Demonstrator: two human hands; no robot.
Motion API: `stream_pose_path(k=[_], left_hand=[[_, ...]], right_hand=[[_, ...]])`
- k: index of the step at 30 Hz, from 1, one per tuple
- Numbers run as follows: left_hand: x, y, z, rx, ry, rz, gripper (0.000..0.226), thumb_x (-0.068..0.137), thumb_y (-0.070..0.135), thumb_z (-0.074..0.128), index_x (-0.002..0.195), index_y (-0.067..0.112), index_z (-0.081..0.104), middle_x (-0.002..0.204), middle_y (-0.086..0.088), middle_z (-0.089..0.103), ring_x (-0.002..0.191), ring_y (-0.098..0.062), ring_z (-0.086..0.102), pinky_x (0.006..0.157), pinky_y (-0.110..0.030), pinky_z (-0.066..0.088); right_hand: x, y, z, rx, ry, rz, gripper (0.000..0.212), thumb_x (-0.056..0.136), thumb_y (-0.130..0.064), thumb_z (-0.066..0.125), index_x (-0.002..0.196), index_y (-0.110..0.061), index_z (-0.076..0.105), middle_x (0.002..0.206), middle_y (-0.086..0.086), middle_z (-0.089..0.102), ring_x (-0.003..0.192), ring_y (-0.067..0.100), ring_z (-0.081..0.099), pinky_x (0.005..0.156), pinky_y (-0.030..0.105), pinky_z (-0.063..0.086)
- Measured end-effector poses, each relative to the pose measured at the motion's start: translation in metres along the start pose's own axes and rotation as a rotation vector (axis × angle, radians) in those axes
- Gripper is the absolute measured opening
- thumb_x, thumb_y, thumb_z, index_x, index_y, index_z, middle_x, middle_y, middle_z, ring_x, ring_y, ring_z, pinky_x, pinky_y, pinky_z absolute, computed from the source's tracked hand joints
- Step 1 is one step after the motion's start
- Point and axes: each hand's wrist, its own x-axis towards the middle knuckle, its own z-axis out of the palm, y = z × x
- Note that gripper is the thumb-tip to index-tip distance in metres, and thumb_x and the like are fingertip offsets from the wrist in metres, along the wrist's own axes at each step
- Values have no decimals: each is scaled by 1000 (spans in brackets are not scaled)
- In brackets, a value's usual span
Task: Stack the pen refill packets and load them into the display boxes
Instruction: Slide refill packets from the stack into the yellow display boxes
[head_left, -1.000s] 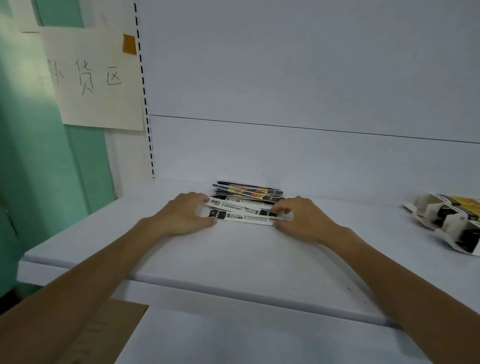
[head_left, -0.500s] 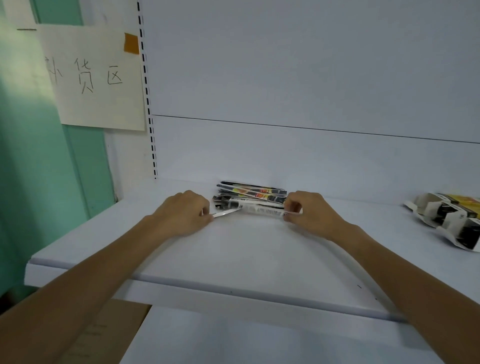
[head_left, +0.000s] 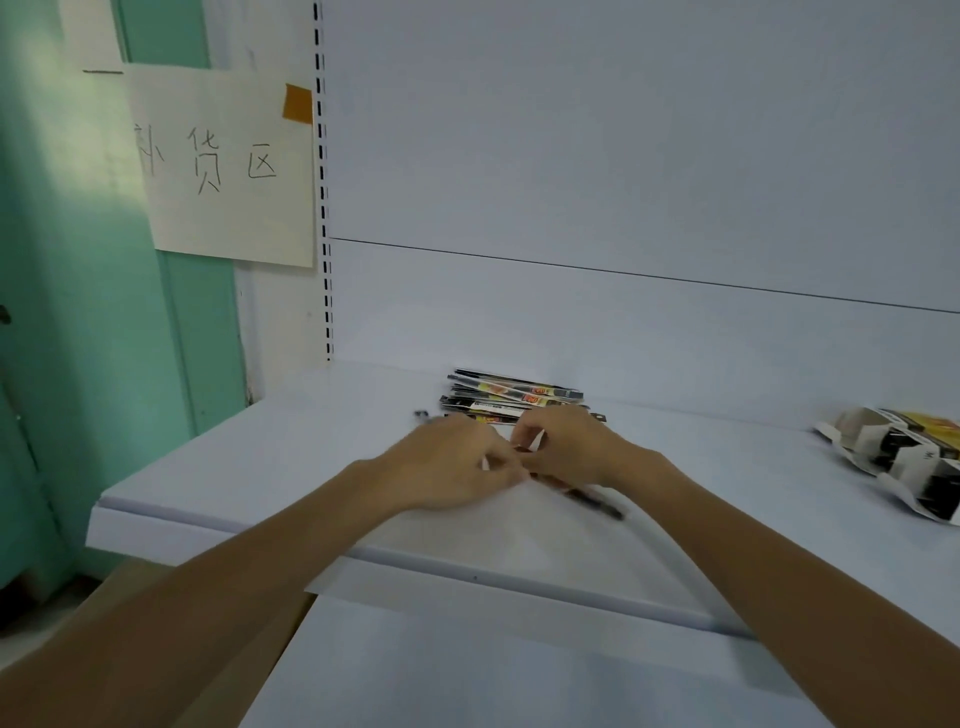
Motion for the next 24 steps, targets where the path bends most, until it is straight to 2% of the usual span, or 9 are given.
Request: stream_pose_path(k=[3,6,8,10,13,15,17,20,24], left_hand=[[-2,-28,-9,218,160,-83,28,92,34,51,117,28,60,114,8,57,105,-13,49,80,-25,34],[-5,-60,-8,228,104,-155,38,93,35,49,131,29,48,133,6,49,118,-15,42,94,-29,33],[-6,-67,-4,127,65,-211,37,94,35,49,130,28,50,132,6,52,116,-13,47,96,-29,36],[-6,-68,-2,72,73,-217,34,93,34,51,125,26,55,125,4,58,110,-12,51,94,-28,39],[-5,-67,-2,10,106,-226,33,91,31,55,123,24,56,121,3,58,107,-10,51,92,-26,39],[-5,-68,-1,-2,129,-232,33,90,32,56,122,24,56,120,2,57,101,-8,48,90,-25,38],[-5,-69,0,0,147,-248,35,89,34,57,122,24,56,120,2,57,98,-9,47,87,-24,37],[-5,-71,0,3,174,-306,42,85,42,60,122,23,55,119,2,56,102,-13,51,83,-24,37],[-4,-68,-2,-113,183,-333,42,82,37,66,119,19,54,115,1,57,91,-12,52,77,-21,37]], right_hand=[[-5,4,-5,-12,-45,-19,15,82,-26,65,97,-25,67,101,-11,63,89,9,58,81,24,47],[-9,5,-11,91,54,-4,22,86,-36,63,100,-20,70,104,-6,65,97,10,56,88,27,44],[-8,11,-12,12,162,28,26,90,-32,57,109,-17,67,113,-2,63,107,15,54,94,30,42],[-5,19,-9,-134,181,46,28,91,-27,53,114,-15,62,119,1,60,111,20,52,95,35,42],[-1,25,1,-233,194,60,24,89,-25,48,106,-15,62,109,2,59,105,22,51,87,38,45],[1,26,3,-301,208,29,22,90,-22,46,95,-13,66,96,4,60,96,22,51,77,35,46],[0,27,1,-275,203,8,24,90,-18,47,87,-11,70,90,6,62,89,22,53,72,34,46],[-4,33,-1,-134,192,-2,19,91,-17,54,92,-14,72,97,1,62,94,18,55,84,36,47],[-14,32,-8,34,185,29,24,94,-36,49,97,-21,68,96,-7,61,95,12,55,85,30,43]])
